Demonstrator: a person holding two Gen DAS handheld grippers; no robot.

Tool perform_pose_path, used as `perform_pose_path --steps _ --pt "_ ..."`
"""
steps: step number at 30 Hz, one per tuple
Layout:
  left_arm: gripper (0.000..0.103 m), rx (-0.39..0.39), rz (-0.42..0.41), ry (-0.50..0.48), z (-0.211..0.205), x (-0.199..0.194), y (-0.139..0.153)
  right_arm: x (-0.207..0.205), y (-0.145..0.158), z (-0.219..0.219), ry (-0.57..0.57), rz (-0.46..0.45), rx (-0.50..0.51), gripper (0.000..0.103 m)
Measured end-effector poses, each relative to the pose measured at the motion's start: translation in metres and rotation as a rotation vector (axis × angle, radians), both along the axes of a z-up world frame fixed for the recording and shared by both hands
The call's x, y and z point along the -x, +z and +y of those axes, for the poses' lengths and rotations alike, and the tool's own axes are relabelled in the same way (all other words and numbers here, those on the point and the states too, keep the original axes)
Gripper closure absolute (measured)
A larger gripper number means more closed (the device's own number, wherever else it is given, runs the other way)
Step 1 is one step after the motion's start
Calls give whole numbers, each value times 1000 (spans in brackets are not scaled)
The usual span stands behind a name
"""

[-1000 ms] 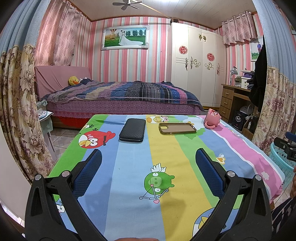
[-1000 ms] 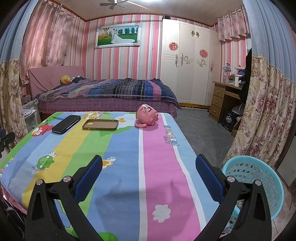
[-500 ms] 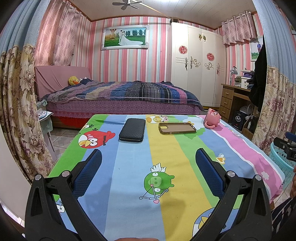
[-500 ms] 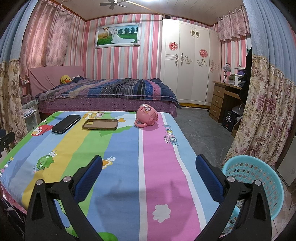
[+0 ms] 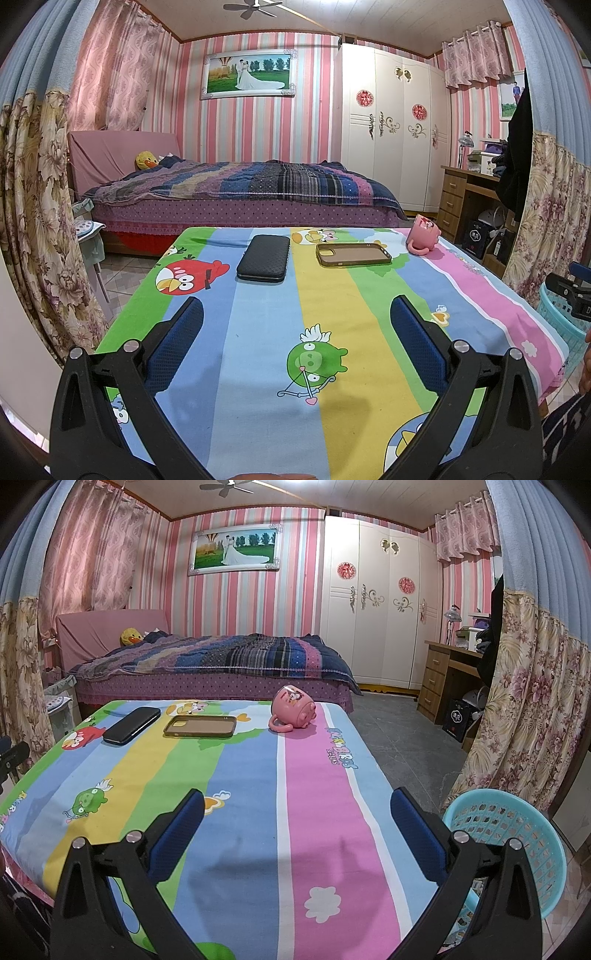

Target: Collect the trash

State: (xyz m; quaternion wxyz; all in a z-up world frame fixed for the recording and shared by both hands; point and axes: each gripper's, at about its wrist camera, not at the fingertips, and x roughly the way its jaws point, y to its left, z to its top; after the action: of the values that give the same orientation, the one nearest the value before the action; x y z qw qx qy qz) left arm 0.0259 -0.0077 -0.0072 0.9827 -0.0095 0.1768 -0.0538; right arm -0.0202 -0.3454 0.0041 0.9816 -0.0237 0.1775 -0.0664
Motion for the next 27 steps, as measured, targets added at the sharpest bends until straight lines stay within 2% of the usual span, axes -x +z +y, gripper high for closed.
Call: perform_pose_path --steps 27 --pt "5 2 0 -2 -2 -2 1 -1 -2 1 2 1 5 5"
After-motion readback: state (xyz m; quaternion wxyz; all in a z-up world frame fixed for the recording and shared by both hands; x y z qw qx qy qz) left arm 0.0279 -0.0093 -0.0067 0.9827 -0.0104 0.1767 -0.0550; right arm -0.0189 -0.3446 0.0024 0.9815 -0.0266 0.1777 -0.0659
